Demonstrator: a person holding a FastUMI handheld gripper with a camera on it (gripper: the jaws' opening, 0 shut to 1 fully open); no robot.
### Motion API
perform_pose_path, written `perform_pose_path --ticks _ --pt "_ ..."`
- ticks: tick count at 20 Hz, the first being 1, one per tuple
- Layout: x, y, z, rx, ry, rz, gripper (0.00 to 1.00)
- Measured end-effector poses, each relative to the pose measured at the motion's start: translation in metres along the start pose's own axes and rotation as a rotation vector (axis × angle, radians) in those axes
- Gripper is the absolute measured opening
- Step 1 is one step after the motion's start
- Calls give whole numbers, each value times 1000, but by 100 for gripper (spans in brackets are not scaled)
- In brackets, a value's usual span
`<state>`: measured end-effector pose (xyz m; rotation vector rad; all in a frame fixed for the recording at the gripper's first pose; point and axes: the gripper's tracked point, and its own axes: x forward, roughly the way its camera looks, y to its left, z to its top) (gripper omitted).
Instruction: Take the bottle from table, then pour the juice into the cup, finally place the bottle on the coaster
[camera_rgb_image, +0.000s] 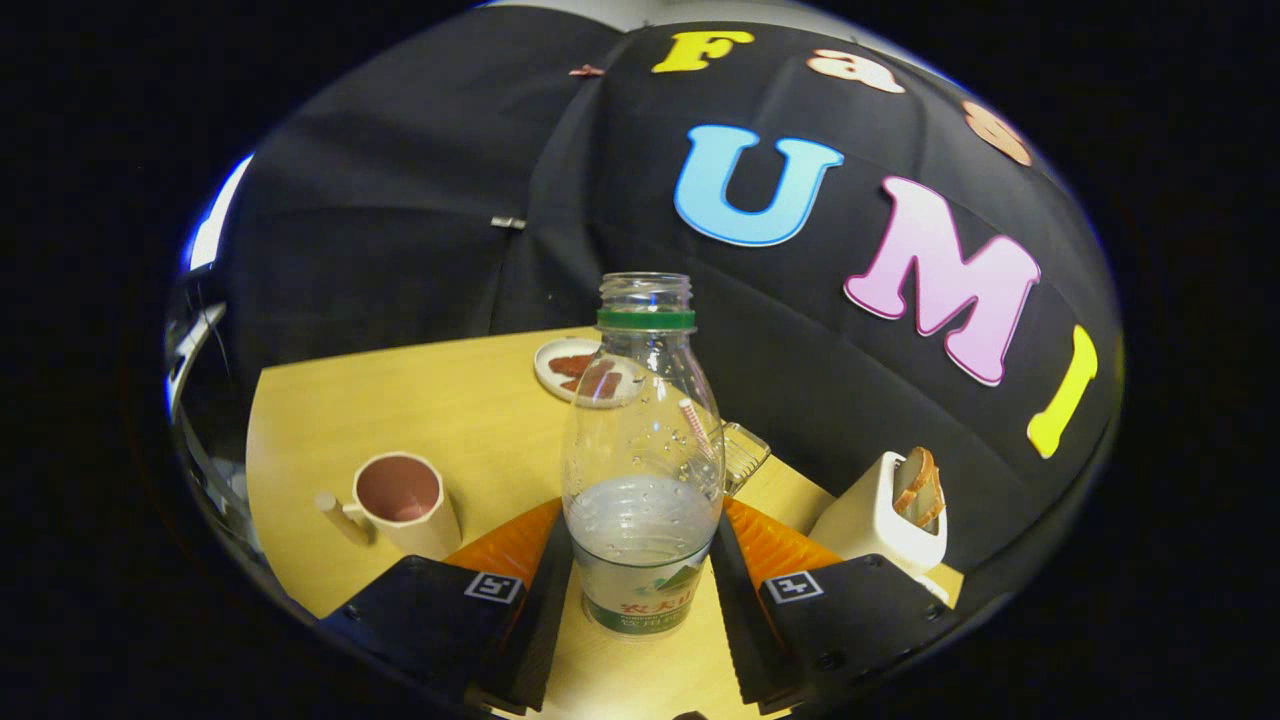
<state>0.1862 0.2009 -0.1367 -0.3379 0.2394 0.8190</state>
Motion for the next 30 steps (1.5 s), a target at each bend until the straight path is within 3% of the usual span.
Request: perform_pose_path --ticks 4,7,13,30 --pt "11 -19 3 182 -105 0 73" --pt "20 -29 -13 233 -145 -43 72" --pt "39 -28 -54 240 -148 -103 74" --pt "48 -23 -73 239 -138 -116 80"
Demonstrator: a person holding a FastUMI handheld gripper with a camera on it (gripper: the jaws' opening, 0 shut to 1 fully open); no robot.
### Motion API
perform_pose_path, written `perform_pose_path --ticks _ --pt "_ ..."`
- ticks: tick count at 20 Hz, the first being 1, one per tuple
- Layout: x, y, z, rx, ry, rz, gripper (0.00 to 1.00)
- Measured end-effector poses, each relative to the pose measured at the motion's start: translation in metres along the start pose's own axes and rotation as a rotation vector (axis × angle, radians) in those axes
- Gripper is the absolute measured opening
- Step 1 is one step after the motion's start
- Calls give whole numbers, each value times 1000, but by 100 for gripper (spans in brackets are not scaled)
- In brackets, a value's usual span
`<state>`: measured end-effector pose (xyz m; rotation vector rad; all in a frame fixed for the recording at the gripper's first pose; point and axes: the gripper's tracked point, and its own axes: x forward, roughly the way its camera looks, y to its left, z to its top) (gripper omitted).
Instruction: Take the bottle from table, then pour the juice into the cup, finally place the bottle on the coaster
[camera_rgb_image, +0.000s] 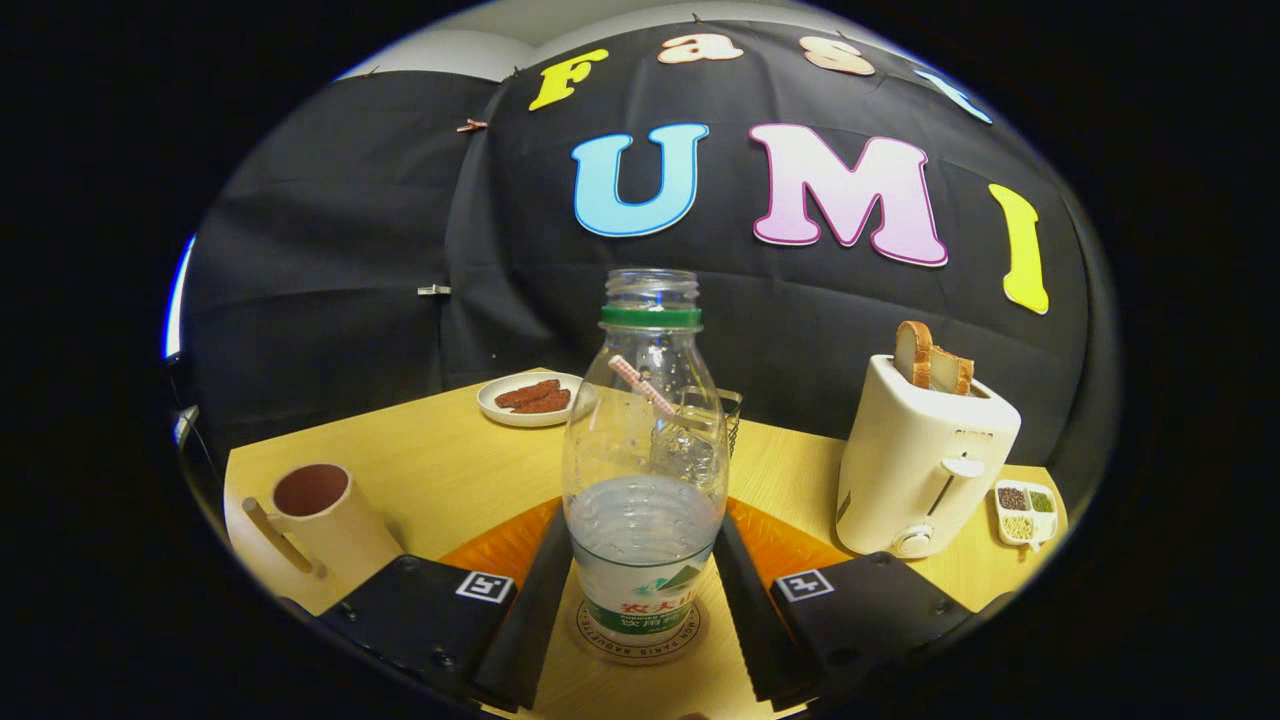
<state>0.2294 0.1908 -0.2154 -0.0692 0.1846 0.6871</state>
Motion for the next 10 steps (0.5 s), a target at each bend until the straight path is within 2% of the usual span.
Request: perform_pose_path --ticks 4,5,6,10 --pt "-3 -3 -1 9 2 -9 81" --pt "-5 -3 -1 17 0 -9 85" --pt "-7 -4 2 19 0 -15 99" --pt "-13 -8 5 -5 0 -29 99"
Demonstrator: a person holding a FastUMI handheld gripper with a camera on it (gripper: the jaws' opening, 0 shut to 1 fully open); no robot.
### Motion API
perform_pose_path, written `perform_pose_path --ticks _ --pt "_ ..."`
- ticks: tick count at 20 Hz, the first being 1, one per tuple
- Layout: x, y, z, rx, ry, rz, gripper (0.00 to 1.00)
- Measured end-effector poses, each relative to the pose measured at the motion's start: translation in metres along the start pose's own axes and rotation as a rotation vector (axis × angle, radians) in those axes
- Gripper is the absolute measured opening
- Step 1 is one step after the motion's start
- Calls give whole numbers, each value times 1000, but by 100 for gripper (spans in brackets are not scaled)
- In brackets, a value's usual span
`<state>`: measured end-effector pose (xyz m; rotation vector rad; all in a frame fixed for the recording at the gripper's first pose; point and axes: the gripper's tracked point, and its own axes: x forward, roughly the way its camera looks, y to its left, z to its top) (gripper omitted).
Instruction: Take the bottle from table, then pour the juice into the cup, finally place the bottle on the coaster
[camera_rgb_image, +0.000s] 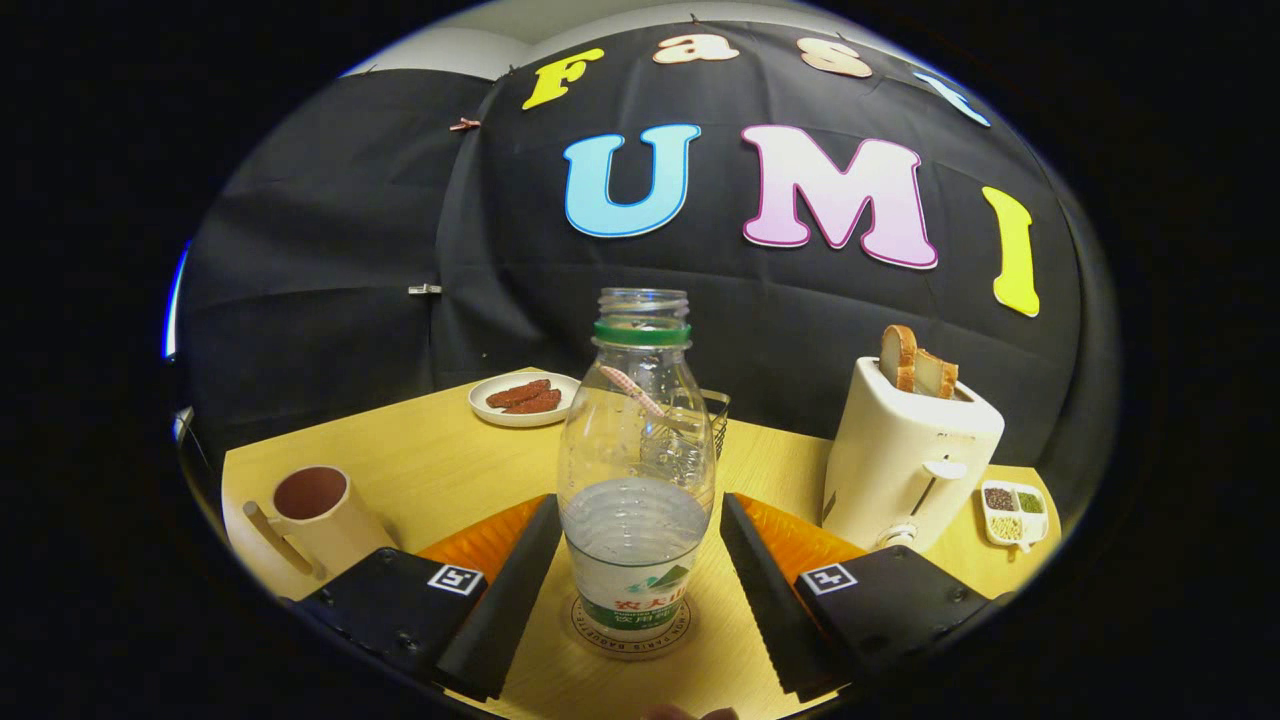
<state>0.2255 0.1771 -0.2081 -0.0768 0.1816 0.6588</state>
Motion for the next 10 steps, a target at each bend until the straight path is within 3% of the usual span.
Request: perform_pose_path --ticks 6,10 --pt "-30 8 1 -16 5 -1 99" --pt "-59 5 32 -50 -35 -24 99"
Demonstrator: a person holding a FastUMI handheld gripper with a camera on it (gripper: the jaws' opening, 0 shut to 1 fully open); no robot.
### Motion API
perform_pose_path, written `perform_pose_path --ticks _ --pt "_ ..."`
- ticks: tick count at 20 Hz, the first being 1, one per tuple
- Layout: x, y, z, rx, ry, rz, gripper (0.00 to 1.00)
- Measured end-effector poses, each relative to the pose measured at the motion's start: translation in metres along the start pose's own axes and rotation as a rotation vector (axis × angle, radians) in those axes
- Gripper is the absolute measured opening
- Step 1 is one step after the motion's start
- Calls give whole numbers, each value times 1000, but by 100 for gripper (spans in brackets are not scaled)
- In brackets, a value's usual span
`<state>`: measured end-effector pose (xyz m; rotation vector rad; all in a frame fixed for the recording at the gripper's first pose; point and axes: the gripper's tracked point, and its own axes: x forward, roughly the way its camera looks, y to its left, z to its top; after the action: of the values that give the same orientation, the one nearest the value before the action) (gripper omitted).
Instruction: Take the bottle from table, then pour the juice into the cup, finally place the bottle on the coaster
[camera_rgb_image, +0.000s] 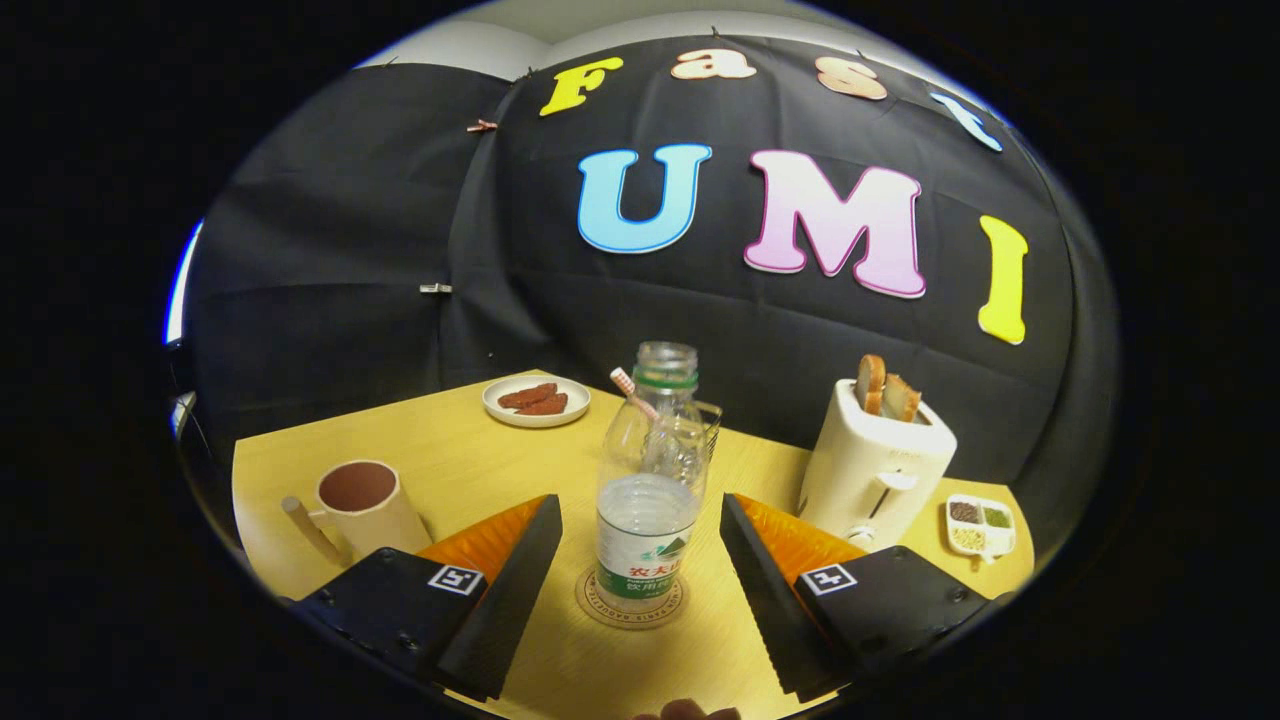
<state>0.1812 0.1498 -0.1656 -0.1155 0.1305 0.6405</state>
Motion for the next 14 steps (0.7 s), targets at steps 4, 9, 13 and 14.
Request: perform_pose_path --ticks 4,9,13,14 --pt "-40 -17 50 -39 -46 -91 98" --pt "-105 -32 127 -73 -119 -207 98" --pt "-161 -31 178 -36 -156 -302 98" --pt "-173 -30 186 -26 -159 -320 98"
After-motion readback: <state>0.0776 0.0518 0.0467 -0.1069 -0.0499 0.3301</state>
